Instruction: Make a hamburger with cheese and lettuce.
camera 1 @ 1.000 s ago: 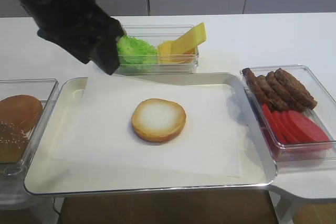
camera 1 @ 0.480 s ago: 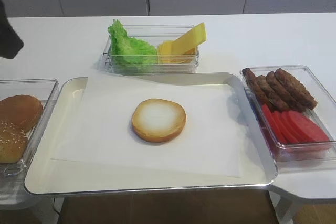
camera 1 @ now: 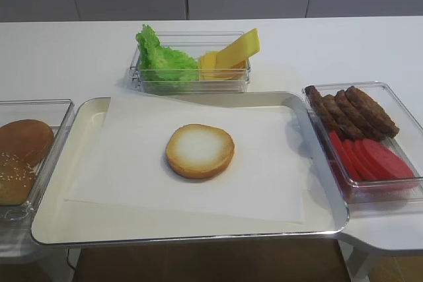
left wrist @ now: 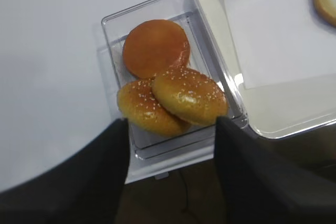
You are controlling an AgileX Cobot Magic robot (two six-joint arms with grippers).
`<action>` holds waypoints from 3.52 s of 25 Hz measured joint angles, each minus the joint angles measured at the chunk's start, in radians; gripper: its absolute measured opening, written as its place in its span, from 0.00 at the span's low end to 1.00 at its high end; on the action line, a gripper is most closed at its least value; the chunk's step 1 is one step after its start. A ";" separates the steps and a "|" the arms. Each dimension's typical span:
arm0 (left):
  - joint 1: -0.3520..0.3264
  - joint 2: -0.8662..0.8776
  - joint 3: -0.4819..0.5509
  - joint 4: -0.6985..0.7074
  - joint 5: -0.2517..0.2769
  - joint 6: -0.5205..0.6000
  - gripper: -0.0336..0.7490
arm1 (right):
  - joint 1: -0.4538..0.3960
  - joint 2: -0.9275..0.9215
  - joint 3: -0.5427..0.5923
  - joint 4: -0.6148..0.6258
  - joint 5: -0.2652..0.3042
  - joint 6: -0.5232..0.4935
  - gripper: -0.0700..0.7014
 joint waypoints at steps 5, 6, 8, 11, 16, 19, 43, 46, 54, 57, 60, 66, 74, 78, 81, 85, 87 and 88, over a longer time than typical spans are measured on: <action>0.011 -0.181 0.084 -0.010 0.006 0.005 0.54 | 0.000 0.000 0.000 0.000 0.000 0.000 0.32; 0.011 -0.213 0.093 -0.024 0.006 0.010 0.54 | 0.000 0.000 0.000 0.000 0.000 0.000 0.32; 0.011 -0.263 0.100 -0.072 0.009 0.038 0.54 | 0.000 0.000 0.000 0.000 0.000 0.000 0.32; 0.011 -0.323 0.121 -0.153 0.011 0.102 0.54 | 0.000 0.000 0.000 0.000 0.000 0.000 0.32; 0.011 -0.417 0.188 -0.233 0.013 0.222 0.54 | 0.000 0.000 0.000 0.000 0.000 0.000 0.32; 0.011 -0.488 0.220 -0.280 0.013 0.248 0.54 | 0.000 0.000 0.000 0.000 0.000 0.000 0.32; 0.011 -0.657 0.468 -0.240 -0.068 0.279 0.54 | 0.000 0.000 0.000 0.000 0.000 0.000 0.32; 0.011 -0.657 0.469 -0.238 -0.072 0.278 0.54 | 0.000 0.000 0.000 0.000 0.000 0.000 0.32; 0.011 -0.657 0.474 -0.237 -0.074 0.275 0.53 | 0.000 0.000 0.000 0.000 0.000 -0.004 0.32; 0.011 -0.657 0.474 -0.237 -0.074 0.275 0.53 | 0.000 0.000 0.000 0.000 0.000 -0.004 0.32; 0.011 -0.657 0.474 -0.237 -0.074 0.275 0.53 | 0.000 0.000 0.000 0.000 0.000 -0.004 0.32; 0.011 -0.657 0.474 -0.237 -0.074 0.275 0.53 | 0.000 0.000 0.000 0.000 0.000 -0.004 0.32; 0.011 -0.657 0.474 -0.237 -0.074 0.275 0.53 | 0.000 0.000 0.000 0.000 0.000 -0.004 0.32; 0.011 -0.657 0.474 -0.237 -0.074 0.275 0.53 | 0.000 0.000 0.000 0.000 0.000 -0.004 0.32; 0.011 -0.657 0.474 -0.237 -0.074 0.275 0.53 | 0.000 0.000 0.000 0.000 0.000 -0.004 0.32; 0.011 -0.657 0.474 -0.237 -0.074 0.275 0.53 | 0.000 0.000 0.000 0.000 0.000 -0.004 0.32; 0.011 -0.657 0.474 -0.237 -0.074 0.275 0.53 | 0.000 0.000 0.000 0.000 0.000 -0.004 0.32; 0.011 -0.657 0.474 -0.237 -0.074 0.275 0.53 | 0.000 0.000 0.000 0.000 0.000 -0.004 0.32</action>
